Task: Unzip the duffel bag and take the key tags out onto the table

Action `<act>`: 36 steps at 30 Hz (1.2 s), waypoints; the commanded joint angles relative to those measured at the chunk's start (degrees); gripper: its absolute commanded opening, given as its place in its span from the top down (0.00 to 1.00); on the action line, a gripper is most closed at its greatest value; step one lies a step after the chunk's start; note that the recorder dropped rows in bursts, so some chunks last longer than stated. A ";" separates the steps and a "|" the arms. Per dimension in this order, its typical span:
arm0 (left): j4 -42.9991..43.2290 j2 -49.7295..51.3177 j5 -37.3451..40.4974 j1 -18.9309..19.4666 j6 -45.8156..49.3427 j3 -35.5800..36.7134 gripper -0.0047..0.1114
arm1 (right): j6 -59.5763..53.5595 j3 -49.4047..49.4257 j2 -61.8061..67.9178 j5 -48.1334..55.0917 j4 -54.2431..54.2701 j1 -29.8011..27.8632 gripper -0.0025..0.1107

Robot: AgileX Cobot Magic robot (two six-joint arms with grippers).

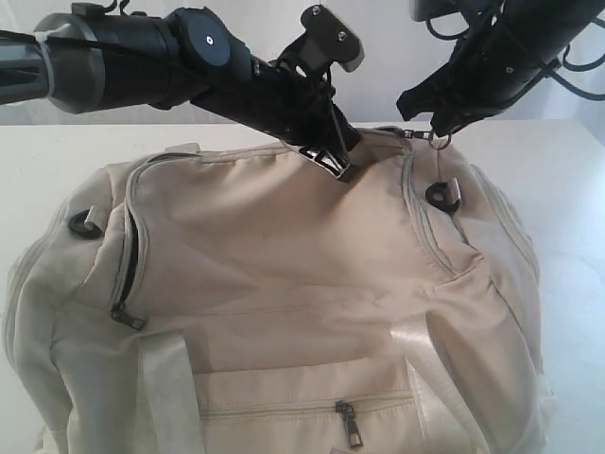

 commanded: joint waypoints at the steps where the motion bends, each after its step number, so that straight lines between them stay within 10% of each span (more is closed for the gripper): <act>1: 2.29 -2.00 0.67 2.05 -1.05 0.01 0.96 | 0.41 0.30 -0.39 2.57 -7.15 -1.18 0.98; 36: 2.47 -4.63 3.93 3.53 -5.33 0.01 0.96 | -5.19 5.57 -8.05 15.90 10.65 -3.38 0.98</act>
